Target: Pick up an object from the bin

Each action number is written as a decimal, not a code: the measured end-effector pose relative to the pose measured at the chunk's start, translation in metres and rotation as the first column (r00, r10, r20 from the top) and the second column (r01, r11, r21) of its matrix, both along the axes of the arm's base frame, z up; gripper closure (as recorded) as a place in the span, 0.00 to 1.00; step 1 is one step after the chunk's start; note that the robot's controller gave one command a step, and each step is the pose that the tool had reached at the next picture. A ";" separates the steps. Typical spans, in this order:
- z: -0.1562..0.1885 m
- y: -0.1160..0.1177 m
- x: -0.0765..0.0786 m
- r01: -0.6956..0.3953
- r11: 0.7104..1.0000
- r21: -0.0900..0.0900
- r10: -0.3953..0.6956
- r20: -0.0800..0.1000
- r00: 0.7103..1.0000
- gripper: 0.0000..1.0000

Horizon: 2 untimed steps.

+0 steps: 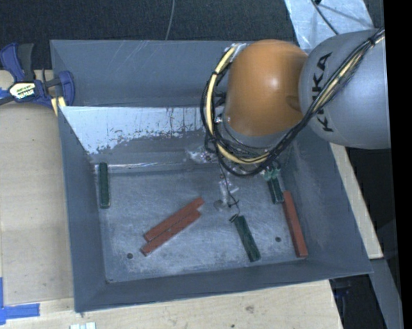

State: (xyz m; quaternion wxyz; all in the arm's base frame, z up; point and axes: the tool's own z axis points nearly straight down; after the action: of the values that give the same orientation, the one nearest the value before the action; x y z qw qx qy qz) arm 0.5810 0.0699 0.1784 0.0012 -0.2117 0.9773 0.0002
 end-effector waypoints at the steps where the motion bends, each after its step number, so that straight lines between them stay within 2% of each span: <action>1: -0.034 0.017 0.005 -0.051 0.999 -0.001 0.051 0.010 0.999 0.00; 2: -0.102 0.007 -0.033 -0.318 0.948 0.001 0.318 -0.001 0.948 0.00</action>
Offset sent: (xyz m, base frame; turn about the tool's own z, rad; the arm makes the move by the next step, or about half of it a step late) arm -0.0233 0.0507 -0.1084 -0.3123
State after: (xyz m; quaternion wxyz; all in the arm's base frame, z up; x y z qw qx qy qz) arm 0.5479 0.0770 0.0760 0.0009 -0.3665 0.9304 0.0010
